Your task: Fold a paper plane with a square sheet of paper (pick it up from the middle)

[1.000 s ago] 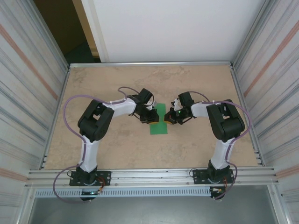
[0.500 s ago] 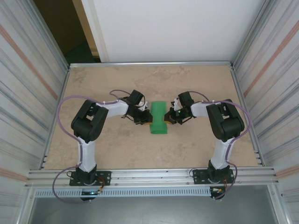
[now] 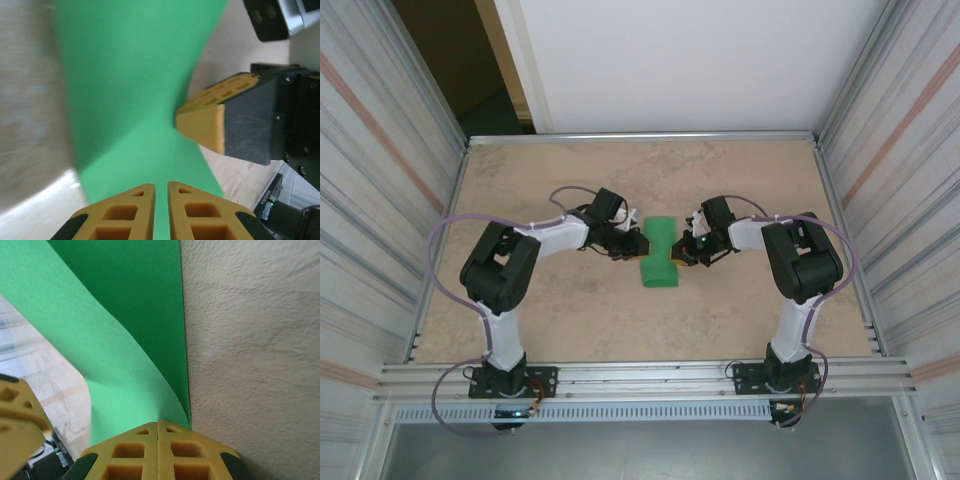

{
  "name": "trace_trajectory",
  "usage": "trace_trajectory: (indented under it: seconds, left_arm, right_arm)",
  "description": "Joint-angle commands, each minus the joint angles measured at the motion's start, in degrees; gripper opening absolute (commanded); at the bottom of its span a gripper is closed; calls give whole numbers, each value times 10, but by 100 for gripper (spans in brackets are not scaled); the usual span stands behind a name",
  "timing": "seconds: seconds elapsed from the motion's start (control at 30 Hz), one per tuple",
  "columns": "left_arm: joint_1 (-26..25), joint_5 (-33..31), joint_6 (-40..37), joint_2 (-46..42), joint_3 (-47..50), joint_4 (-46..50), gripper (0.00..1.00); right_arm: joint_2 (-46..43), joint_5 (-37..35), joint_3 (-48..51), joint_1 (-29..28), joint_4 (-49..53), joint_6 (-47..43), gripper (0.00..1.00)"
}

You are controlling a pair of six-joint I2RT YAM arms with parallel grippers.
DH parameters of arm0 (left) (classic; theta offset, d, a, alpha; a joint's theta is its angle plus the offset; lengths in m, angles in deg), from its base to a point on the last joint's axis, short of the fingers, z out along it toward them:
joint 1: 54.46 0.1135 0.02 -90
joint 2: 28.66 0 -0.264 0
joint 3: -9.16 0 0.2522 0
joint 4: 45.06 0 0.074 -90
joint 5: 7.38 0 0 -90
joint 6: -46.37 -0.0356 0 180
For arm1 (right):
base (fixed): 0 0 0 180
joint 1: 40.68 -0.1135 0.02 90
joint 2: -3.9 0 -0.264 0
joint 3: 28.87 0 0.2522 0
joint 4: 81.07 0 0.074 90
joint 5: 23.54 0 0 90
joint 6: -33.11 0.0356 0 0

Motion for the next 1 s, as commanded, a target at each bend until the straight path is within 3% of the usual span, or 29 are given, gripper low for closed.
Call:
trace_trajectory:
  seconds: [0.0, 0.37, 0.73, 0.97]
  left_arm:
    - [-16, 16, 6, 36, -33, -16, 16]
    - [10, -5, -14, 78, -37, -12, 16]
    - [98, -16, -37, 29, 29, -8, 16]
    - [58, -9, -12, -26, 34, -52, 16]
  right_arm:
    - [74, -139, 33, -5, 74, -18, 2]
    - [76, -147, 34, -3, 79, -23, 2]
    - [81, -154, 35, -3, 80, -25, 2]
    - [80, -155, 37, -3, 81, -24, 2]
